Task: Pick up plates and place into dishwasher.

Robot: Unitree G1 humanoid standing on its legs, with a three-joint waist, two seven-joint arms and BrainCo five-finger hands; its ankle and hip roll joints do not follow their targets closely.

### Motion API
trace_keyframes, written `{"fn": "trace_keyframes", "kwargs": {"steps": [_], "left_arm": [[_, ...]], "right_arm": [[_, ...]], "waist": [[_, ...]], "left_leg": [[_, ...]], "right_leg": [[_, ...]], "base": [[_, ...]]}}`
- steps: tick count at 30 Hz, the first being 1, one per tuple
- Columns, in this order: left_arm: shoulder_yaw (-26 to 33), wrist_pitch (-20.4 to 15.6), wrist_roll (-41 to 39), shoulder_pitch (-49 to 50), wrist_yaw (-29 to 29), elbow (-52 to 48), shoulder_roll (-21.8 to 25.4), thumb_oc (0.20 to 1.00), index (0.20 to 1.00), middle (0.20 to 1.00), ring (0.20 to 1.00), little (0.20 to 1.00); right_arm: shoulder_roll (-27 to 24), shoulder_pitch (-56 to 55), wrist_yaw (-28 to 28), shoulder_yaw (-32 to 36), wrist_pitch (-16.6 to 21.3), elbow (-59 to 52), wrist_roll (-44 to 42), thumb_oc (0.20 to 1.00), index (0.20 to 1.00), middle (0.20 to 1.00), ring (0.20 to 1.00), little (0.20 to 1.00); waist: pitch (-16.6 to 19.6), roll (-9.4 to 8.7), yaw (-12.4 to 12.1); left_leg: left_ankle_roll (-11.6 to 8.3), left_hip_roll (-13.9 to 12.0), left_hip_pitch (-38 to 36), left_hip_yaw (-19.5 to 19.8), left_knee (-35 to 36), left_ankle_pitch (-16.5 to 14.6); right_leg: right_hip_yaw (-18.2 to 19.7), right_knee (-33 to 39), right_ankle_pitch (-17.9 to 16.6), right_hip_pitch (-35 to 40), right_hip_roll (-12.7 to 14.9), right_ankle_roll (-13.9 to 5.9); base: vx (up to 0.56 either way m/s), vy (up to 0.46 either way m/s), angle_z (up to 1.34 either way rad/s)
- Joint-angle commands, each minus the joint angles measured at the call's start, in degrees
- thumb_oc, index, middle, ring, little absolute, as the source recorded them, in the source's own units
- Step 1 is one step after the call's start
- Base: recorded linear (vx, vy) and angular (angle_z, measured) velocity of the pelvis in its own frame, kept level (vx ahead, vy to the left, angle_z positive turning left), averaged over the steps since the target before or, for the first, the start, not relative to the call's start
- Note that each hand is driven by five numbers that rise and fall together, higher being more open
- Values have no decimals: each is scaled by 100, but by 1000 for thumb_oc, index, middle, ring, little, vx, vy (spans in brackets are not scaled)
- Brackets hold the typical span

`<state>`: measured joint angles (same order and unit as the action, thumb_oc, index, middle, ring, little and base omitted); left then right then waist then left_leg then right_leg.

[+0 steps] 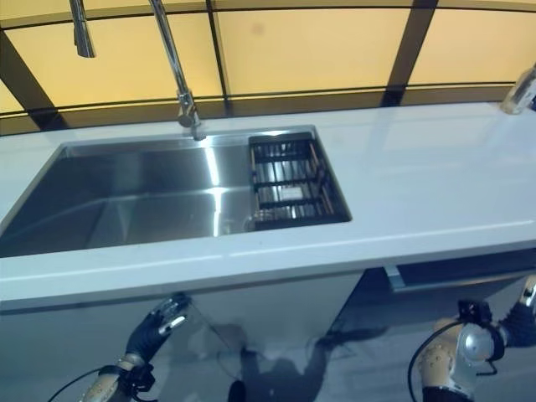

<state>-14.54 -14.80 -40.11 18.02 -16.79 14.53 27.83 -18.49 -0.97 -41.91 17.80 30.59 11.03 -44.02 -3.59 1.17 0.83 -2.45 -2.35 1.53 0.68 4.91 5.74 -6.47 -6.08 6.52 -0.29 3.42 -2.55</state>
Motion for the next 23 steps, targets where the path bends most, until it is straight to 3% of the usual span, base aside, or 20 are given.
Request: {"fn": "trace_keyframes", "kwargs": {"steps": [1,6,9,12,14,18,23], "left_arm": [[-49,-416,-413,-955,-272,-899,-294,1000,1000,1000,1000,1000],[-74,-559,-388,-796,-57,-624,-550,1000,1000,1000,1000,1000],[-52,-744,-252,-685,21,-328,-677,1000,1000,1000,1000,1000],[-53,-727,-173,-554,136,-263,-706,1000,1000,1000,1000,1000],[-51,-729,-218,-485,65,-226,-698,1000,1000,1000,1000,1000],[-189,-807,-158,-517,-59,-115,-673,1000,1000,1000,1000,1000],[-342,-639,-172,-618,-100,-82,-531,1000,1000,1000,1000,1000]], "right_arm": [[-231,127,1078,-473,41,-541,404,1000,1000,1000,1000,1000],[-23,-425,2489,-1315,-444,-751,309,1000,1000,1000,1000,1000],[123,-718,2817,-1762,-869,-396,-123,1000,1000,1000,1000,1000],[23,-1020,2761,-2254,-1126,-416,496,1000,1000,1000,1000,1000],[-66,-1170,2966,-2518,-1243,-522,648,1000,1000,1000,1000,1000],[-227,-1156,4225,-3095,-1323,-257,502,1000,1000,1000,1000,1000],[-420,-984,4590,-3515,-1364,70,515,1000,1000,1000,1000,1000]], "waist": [[78,-17,302],[114,-79,353],[98,-135,329],[65,-171,273],[46,-189,247],[-31,-222,161],[-47,-270,23]], "left_leg": [[239,51,-34,-358,-356,-623],[221,30,4,-427,-413,-625],[209,22,27,-438,-449,-632],[228,35,21,-408,-434,-616],[235,46,49,-381,-459,-614],[219,63,74,-319,-476,-624],[201,101,38,-238,-460,-644]], "right_leg": [[186,320,-575,-164,-24,-74],[190,309,-535,-201,-22,-69],[130,284,-504,-214,-22,-60],[56,308,-504,-176,-10,-57],[36,297,-503,-193,-3,-59],[-46,306,-482,-186,20,-72],[-206,367,-474,-86,60,-90]], "base": [[-13,27,-17],[-10,9,-8],[-5,0,-1],[0,0,0],[0,0,0],[-7,-3,2],[8,-19,8]]}}
